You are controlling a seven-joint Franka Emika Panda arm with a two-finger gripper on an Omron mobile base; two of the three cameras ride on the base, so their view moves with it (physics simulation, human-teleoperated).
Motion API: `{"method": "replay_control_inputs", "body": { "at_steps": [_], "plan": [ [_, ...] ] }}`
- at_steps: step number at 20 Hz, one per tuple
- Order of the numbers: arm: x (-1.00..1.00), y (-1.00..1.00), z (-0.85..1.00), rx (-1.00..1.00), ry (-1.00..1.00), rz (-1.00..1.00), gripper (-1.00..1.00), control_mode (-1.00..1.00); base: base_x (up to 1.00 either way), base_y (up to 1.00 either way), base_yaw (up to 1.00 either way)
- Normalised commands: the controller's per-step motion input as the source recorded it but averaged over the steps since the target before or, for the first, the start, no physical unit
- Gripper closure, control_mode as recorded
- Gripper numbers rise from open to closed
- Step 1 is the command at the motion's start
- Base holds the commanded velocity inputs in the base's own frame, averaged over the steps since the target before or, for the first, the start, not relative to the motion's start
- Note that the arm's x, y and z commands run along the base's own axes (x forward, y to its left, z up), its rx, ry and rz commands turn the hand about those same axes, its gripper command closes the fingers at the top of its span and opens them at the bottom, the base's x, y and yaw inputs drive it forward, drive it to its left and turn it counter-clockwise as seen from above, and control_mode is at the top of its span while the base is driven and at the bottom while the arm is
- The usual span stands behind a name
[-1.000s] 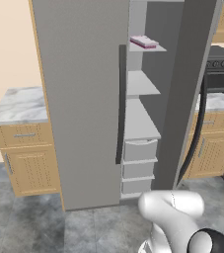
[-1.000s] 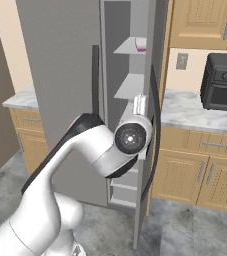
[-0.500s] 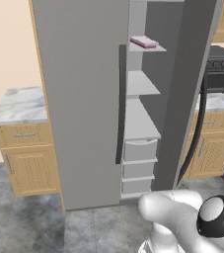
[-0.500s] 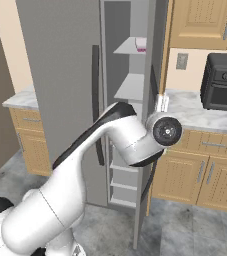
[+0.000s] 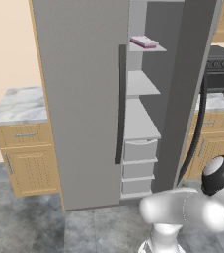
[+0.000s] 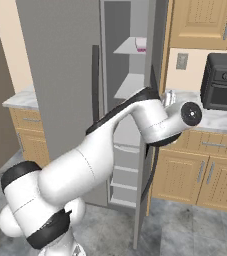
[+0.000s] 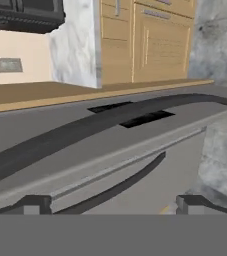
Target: The ice cube tray has been filled with water. Take the tray and place it in the freezer to make ice. Close the freezer door after placing the tray.
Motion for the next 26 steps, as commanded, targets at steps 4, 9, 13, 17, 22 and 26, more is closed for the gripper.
{"method": "replay_control_inputs", "body": {
  "at_steps": [4,9,13,17,22,26],
  "plan": [
    [0.52,-0.11,-0.46,0.00,0.02,0.15,-1.00,-1.00,0.00,0.00,0.00],
    [0.40,-0.06,-0.39,0.00,0.01,0.11,-1.00,-1.00,0.00,0.00,0.00],
    [0.25,0.00,-0.46,0.00,0.00,0.09,-1.00,-1.00,0.00,0.00,0.00],
    [0.06,-0.01,-0.47,0.00,0.00,0.08,-1.00,-1.00,0.00,0.00,0.00],
    [0.00,0.00,-0.34,0.00,-0.03,0.05,-1.00,-1.00,0.00,0.00,0.00],
    [0.16,0.00,-0.28,0.00,-0.02,0.00,-1.00,-1.00,0.00,0.00,0.00]
  ]
}}
